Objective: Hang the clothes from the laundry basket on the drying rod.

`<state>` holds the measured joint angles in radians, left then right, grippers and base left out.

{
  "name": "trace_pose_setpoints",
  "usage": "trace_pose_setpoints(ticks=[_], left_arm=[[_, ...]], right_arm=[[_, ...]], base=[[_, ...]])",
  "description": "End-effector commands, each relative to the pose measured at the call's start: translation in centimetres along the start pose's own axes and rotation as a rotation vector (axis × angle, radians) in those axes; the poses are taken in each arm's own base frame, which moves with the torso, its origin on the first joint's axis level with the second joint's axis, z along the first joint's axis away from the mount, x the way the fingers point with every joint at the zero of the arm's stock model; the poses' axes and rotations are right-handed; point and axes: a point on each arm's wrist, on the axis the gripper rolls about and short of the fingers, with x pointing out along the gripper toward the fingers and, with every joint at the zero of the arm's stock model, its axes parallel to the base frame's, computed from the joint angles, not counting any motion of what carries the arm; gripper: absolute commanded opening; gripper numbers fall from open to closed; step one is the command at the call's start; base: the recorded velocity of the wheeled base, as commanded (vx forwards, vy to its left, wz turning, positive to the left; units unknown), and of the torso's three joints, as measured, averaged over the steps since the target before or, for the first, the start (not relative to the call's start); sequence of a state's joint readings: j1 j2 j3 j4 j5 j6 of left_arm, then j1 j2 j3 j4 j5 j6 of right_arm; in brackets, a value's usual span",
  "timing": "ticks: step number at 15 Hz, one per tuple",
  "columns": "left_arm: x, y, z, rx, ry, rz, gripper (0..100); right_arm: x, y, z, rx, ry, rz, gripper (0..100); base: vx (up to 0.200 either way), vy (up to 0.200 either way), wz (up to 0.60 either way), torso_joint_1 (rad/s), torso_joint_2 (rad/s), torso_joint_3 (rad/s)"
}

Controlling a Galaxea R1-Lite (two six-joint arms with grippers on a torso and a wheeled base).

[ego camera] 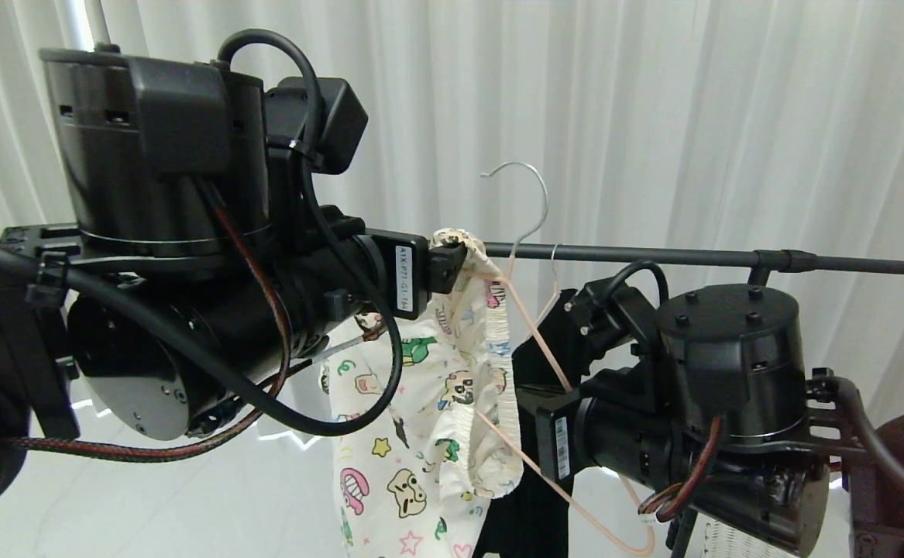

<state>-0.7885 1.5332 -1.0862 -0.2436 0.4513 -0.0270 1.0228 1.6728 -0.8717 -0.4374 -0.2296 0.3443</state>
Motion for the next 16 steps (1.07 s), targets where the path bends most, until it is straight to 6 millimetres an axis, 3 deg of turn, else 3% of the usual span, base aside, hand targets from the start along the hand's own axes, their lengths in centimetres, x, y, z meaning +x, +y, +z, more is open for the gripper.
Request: trace_pose_setpoints(ticks=[1, 9, 11, 13, 16], left_arm=[[0.1, 0.0, 0.0, 0.001, 0.001, 0.0, 100], [-1.8, -2.7, -0.6, 0.031, 0.005, -0.12, 100], [-2.9, -1.8, -2.0, 0.085, 0.034, -0.12, 100], [-4.5, 0.3, -4.0, 0.183, 0.068, -0.123, 100], [-6.4, 3.5, -3.5, 0.144, 0.018, -0.114, 100]], right_arm=[[-0.4, 0.0, 0.6, 0.009, -0.041, 0.01, 0], [-0.1, -1.5, 1.4, -0.013, -0.085, -0.04, 0], [-0.4, -2.8, 2.0, -0.037, -0.101, -0.074, 0], [-1.3, -4.0, 1.6, -0.095, -0.089, -0.1, 0], [-3.9, -5.5, -0.2, -0.178, -0.028, -0.04, 0]], base=[[0.0, 0.0, 0.0, 0.0, 0.0, 0.0], [0.0, 0.0, 0.0, 0.0, 0.0, 0.0], [0.0, 0.0, 0.0, 0.0, 0.0, 0.0], [0.0, 0.0, 0.0, 0.0, 0.0, 0.0], [0.0, 0.0, 0.0, 0.0, 0.0, 0.0]])
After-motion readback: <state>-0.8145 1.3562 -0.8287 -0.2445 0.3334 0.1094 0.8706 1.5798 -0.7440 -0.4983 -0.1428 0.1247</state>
